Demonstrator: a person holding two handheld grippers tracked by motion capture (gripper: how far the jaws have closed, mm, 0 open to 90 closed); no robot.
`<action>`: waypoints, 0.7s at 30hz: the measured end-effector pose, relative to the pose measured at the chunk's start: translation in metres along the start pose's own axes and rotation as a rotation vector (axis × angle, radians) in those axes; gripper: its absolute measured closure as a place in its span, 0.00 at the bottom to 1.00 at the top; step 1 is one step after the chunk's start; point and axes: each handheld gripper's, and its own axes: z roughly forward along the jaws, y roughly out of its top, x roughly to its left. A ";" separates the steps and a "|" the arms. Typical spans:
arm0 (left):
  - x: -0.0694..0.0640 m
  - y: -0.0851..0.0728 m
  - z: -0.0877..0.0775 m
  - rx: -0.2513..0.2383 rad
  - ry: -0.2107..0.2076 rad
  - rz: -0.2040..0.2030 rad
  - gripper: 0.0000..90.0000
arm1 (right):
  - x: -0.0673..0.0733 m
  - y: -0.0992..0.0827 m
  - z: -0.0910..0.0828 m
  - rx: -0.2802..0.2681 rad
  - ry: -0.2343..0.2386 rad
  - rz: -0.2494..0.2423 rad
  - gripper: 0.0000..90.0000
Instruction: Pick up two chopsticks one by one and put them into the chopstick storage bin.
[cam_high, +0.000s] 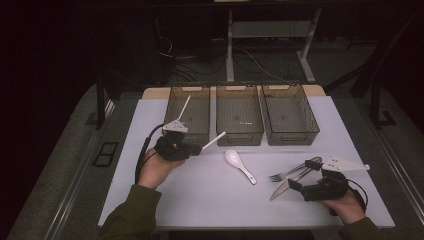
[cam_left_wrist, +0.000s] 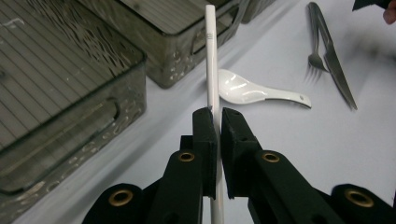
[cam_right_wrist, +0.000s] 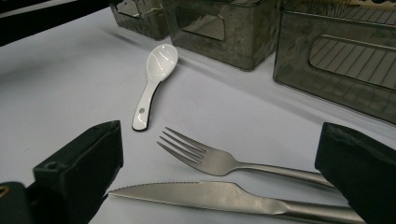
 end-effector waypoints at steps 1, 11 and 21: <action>0.001 0.002 0.000 -0.003 0.001 -0.002 0.93 | 0.000 0.000 0.000 -0.001 -0.001 -0.001 0.01; 0.011 0.024 -0.003 -0.018 0.023 -0.001 0.93 | 0.000 0.000 -0.001 -0.002 0.000 0.006 0.01; 0.033 0.051 -0.005 -0.044 0.074 -0.020 0.93 | -0.001 0.000 -0.001 -0.004 -0.003 0.004 0.01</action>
